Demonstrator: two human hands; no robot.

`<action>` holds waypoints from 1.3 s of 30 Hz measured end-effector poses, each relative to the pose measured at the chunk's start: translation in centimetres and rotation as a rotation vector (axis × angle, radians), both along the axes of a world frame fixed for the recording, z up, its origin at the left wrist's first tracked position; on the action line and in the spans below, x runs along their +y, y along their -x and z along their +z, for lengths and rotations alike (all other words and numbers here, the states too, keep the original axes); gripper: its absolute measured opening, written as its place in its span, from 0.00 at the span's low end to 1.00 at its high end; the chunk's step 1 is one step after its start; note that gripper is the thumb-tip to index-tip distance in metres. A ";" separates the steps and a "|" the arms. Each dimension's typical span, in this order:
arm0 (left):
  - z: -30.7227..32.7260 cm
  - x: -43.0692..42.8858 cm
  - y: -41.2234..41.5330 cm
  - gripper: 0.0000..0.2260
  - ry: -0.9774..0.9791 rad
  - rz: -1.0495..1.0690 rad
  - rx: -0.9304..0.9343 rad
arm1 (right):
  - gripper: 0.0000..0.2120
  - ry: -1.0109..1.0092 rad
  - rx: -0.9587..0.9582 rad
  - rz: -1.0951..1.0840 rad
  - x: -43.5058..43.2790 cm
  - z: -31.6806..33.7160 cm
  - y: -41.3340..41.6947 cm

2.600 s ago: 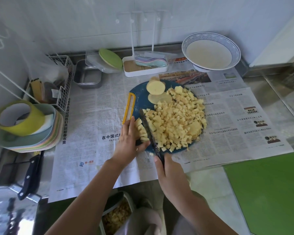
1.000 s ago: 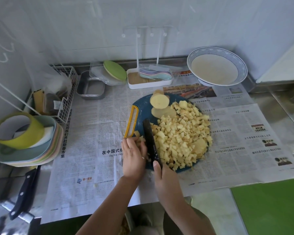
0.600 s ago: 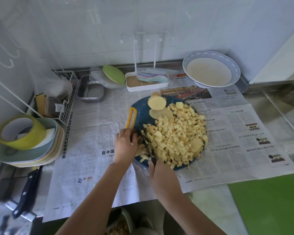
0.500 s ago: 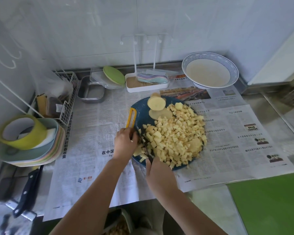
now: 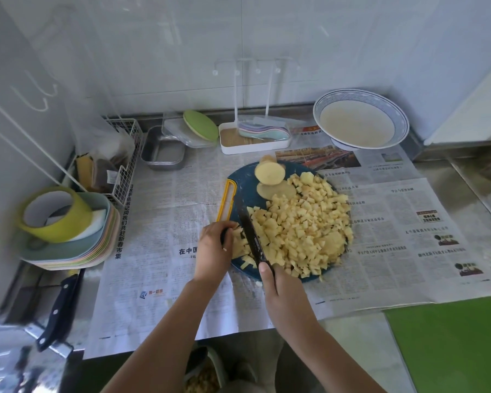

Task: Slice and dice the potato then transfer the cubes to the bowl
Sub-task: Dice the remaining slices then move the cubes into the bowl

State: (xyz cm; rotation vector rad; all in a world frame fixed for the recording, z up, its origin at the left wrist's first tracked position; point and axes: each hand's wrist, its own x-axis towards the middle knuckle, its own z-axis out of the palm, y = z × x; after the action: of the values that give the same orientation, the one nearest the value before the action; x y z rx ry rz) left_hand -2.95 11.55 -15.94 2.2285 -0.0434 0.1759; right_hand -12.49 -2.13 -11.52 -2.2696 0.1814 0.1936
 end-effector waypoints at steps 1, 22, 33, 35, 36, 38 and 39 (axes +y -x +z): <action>-0.1 -0.1 0.1 0.07 0.010 0.020 -0.002 | 0.17 0.015 -0.001 0.008 0.4 0.0 0.2; -2.8 -0.9 0.5 0.06 -0.024 0.184 -0.178 | 0.22 0.310 0.204 0.043 2.1 -0.7 -0.7; -1.5 0.1 1.1 0.08 0.005 0.055 -0.100 | 0.21 0.099 0.130 -0.131 2.4 -2.2 -3.2; -1.0 0.8 1.6 0.14 0.017 -0.017 -0.033 | 0.21 0.006 0.106 -0.154 1.7 -1.7 -3.0; -0.9 1.2 1.9 0.16 0.019 -0.048 -0.028 | 0.21 -0.022 0.107 -0.151 1.3 -1.4 -2.9; -0.9 2.3 2.3 0.18 0.011 -0.080 -0.059 | 0.22 -0.037 0.108 -0.128 0.9 -0.9 -2.7; -0.9 2.8 2.5 0.19 0.011 -0.086 -0.061 | 0.22 -0.032 0.103 -0.113 0.8 -0.6 -2.5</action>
State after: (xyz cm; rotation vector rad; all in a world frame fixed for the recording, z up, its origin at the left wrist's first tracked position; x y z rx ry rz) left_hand -5.49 14.34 -16.89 2.2049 -0.1701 0.1962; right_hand -9.94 -1.37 -12.14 -2.2121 0.3578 0.2521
